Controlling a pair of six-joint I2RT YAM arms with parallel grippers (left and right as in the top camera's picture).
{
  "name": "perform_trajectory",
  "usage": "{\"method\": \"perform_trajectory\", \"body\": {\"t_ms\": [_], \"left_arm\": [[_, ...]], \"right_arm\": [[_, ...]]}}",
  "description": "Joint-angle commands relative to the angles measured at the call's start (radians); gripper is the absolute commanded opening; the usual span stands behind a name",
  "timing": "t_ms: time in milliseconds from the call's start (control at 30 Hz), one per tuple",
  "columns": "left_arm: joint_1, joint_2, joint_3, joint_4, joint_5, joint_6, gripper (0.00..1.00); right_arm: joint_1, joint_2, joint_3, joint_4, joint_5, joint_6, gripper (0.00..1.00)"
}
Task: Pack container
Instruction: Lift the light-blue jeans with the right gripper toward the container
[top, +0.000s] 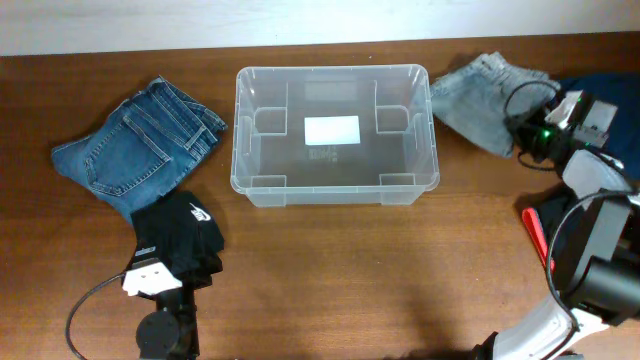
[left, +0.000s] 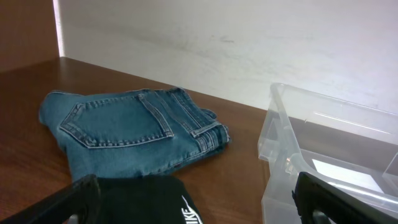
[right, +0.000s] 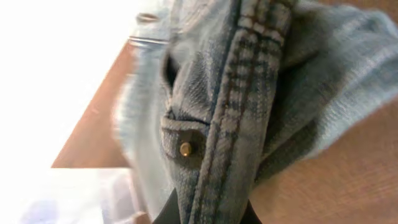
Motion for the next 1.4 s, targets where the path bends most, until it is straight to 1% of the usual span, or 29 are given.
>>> {"method": "perform_trajectory", "body": {"t_ms": [0,267,367,400,600,900,1200,1367], "left_arm": [[0.005,-0.009,-0.006,0.002,0.0,0.012,0.99],[0.005,-0.008,-0.006,0.002,0.0,0.012,0.99],[0.005,-0.008,-0.006,0.002,0.0,0.012,0.99],[0.005,-0.008,-0.006,0.002,0.0,0.012,0.99],[0.005,-0.008,-0.006,0.002,0.0,0.012,0.99],[0.005,-0.008,-0.006,0.002,0.0,0.012,0.99],[0.005,-0.008,-0.006,0.002,0.0,0.012,0.99],[0.005,-0.009,-0.006,0.002,0.0,0.012,0.99]], "right_arm": [[-0.002,-0.087,0.084,0.005,-0.015,-0.014,0.04],[0.0,-0.101,0.235,-0.124,-0.016,-0.016,0.04],[0.007,-0.101,0.302,-0.175,-0.015,-0.061,0.04],[0.017,-0.101,0.349,-0.212,-0.006,-0.08,0.04],[0.074,-0.101,0.503,-0.338,0.068,-0.16,0.04],[0.185,-0.101,0.639,-0.379,0.098,-0.171,0.04],[0.345,-0.136,0.782,-0.486,0.29,-0.166,0.04],[0.441,-0.173,0.803,-0.525,0.449,-0.084,0.04]]}}
